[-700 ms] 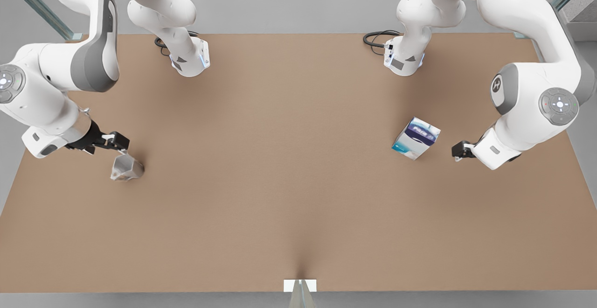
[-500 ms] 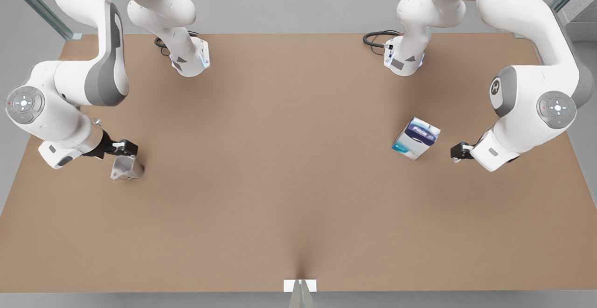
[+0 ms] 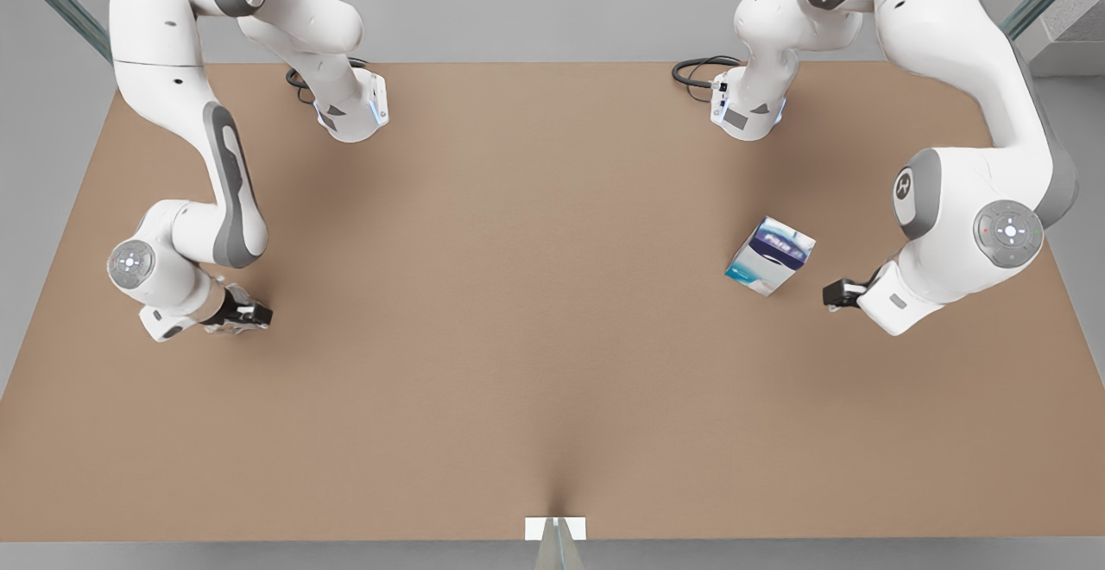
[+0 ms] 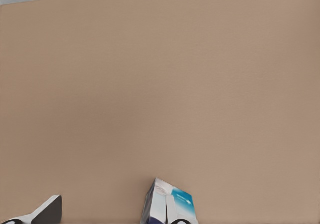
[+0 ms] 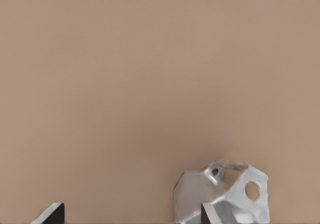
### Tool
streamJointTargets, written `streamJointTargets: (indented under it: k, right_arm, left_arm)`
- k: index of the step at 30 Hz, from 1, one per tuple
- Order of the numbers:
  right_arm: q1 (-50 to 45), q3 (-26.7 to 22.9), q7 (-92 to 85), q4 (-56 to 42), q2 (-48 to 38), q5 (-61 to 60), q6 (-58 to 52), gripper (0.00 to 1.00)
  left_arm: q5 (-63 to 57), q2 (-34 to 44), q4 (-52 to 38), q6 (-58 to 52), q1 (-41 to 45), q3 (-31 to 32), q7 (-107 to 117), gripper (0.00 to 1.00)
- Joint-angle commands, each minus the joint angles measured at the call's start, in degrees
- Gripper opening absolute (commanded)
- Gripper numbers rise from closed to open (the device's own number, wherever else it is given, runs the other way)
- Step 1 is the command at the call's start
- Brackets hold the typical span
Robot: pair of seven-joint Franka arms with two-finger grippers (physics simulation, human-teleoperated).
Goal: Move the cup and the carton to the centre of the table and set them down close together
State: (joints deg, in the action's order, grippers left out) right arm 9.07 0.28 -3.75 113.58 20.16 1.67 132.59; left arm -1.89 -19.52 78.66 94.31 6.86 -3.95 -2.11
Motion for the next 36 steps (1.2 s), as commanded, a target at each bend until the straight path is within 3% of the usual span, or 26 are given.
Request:
streamJointTargets:
  k: [1, 15, 16, 17, 19, 20, 36]
  right_arm:
    - [0.2, 0.1, 0.0, 0.6, 0.1, 0.0, 0.6, 1.00]
    - [1.0, -0.1, -1.0, 7.1, 1.7, -0.1, 4.7, 1.00]
    - [1.0, -0.1, -1.1, 7.4, 1.6, 0.0, 4.8, 0.91]
    - [1.0, -0.2, -1.3, 7.4, 1.9, 0.1, 5.1, 0.61]
    - [1.1, -0.4, -3.8, 7.3, 2.4, 1.1, 5.8, 0.30]
    - [1.1, -0.6, -4.7, 7.3, 2.9, 1.2, 7.0, 0.21]
    - [0.4, -1.7, -7.8, 6.7, 3.3, 1.4, 7.8, 0.21]
  left_arm:
    - [0.0, 0.0, 0.0, 0.0, 0.0, 0.0, 0.0, 1.00]
    - [0.0, -0.1, 0.0, 0.0, 0.0, 0.0, -0.1, 1.00]
    - [0.0, -0.1, 0.0, 0.0, 0.0, 0.0, -0.1, 1.00]
    - [0.0, -0.1, 0.0, 0.0, 0.0, 0.0, -0.1, 1.00]
    - [0.0, -0.1, 0.0, 0.0, 0.0, 0.0, -0.1, 1.00]
    - [0.0, -0.1, 0.0, 0.0, 0.0, 0.0, -0.1, 1.00]
    - [0.0, -0.1, 0.0, -0.1, 0.0, 0.0, -0.1, 1.00]
